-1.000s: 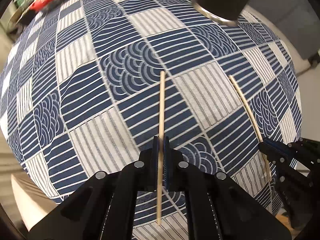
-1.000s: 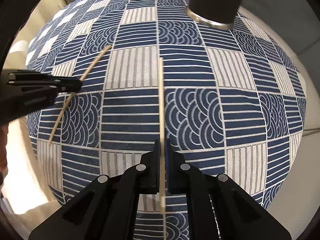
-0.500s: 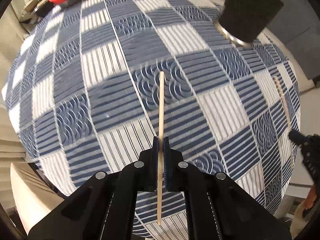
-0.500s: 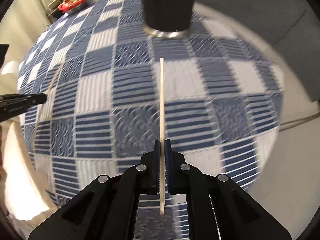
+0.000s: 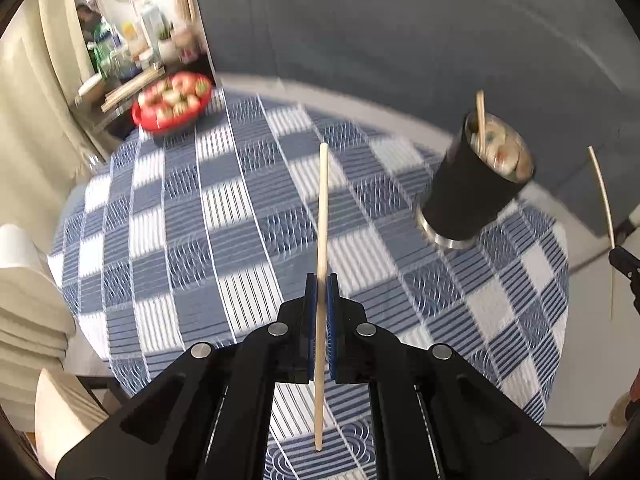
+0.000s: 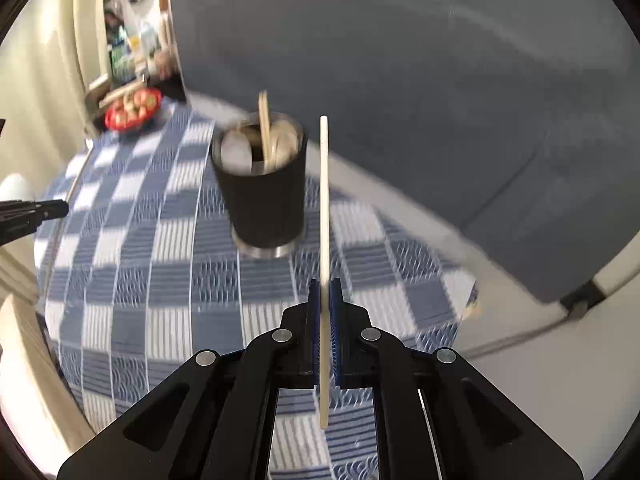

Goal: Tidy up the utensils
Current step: 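Lift both held chopsticks upright and carry them over the black cup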

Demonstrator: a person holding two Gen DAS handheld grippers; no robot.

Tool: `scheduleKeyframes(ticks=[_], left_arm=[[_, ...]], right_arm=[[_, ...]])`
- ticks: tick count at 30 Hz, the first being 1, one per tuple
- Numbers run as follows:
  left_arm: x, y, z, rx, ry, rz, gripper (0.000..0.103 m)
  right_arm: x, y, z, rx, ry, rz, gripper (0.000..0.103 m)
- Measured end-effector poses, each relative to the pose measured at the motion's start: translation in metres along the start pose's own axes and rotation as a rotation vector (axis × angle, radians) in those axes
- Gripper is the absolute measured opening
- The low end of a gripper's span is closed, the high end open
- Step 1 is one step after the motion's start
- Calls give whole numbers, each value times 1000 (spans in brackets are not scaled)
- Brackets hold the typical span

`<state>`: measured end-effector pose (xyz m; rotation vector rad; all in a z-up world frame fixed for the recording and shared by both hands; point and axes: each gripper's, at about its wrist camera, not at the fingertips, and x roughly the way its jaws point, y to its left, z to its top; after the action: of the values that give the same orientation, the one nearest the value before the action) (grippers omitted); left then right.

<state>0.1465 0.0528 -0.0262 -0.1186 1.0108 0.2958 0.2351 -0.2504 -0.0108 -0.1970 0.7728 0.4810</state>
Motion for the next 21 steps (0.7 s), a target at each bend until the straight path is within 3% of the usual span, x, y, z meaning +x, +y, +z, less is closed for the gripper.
scheduleKeyframes(ticks=[13, 19, 21], left_arm=[[-51, -43, 70, 121, -170, 48, 5], [-66, -61, 96, 132, -222, -39, 5], [-71, -62, 104, 111, -234, -154, 5]], right_arm=[[-64, -16, 76, 65, -293, 36, 5], [-74, -17, 100, 60, -380, 118, 5], [-77, -16, 105, 45, -428, 172, 5]])
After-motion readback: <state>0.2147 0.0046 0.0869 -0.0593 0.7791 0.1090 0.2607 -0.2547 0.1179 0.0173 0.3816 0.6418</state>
